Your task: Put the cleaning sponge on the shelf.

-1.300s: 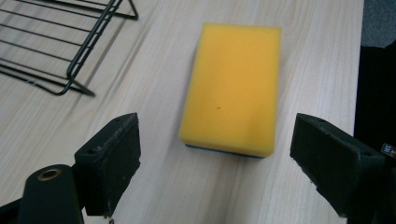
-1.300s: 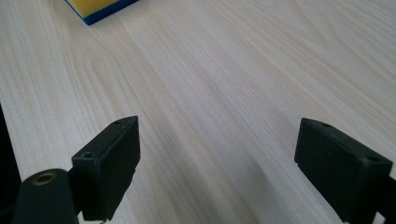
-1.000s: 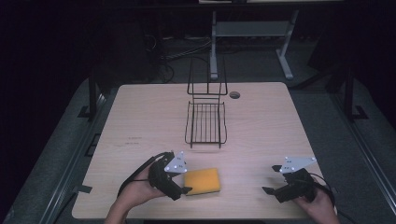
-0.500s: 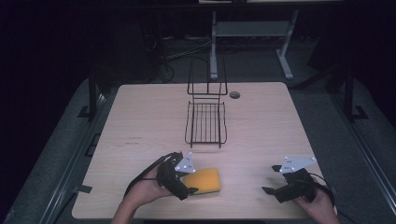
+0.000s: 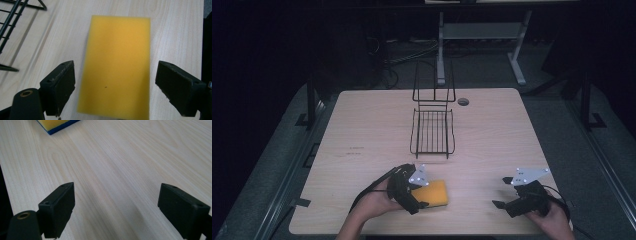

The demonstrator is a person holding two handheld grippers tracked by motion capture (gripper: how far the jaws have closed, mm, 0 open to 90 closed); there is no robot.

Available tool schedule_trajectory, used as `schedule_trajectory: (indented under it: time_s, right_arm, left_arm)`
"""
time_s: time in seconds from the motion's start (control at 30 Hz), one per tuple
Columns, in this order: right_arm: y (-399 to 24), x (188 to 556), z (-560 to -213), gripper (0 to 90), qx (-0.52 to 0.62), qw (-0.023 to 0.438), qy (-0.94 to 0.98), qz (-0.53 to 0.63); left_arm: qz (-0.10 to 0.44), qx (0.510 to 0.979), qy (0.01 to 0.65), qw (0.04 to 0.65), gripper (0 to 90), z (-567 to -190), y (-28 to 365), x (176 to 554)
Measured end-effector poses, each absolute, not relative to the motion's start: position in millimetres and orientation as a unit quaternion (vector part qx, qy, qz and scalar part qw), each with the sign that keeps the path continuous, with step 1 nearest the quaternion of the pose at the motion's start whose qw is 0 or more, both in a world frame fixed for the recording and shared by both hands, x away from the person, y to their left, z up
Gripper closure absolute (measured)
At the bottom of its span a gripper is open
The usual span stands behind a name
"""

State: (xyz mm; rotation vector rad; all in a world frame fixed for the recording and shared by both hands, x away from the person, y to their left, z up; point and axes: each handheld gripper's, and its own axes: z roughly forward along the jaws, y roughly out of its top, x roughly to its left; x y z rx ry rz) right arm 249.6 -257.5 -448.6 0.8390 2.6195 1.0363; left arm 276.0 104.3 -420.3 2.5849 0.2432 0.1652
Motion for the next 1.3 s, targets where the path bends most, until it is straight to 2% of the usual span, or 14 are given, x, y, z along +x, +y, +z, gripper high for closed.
schedule_trajectory:
  time_s: [1.3]
  right_arm:
    - [-257.2, 249.5, -448.4, 13.7, 0.283, 0.1, 0.886, 0.353]
  left_arm:
    - [0.039, 0.974, 0.076, 0.211, 15.6, -442.9, 79.7, 287.4]
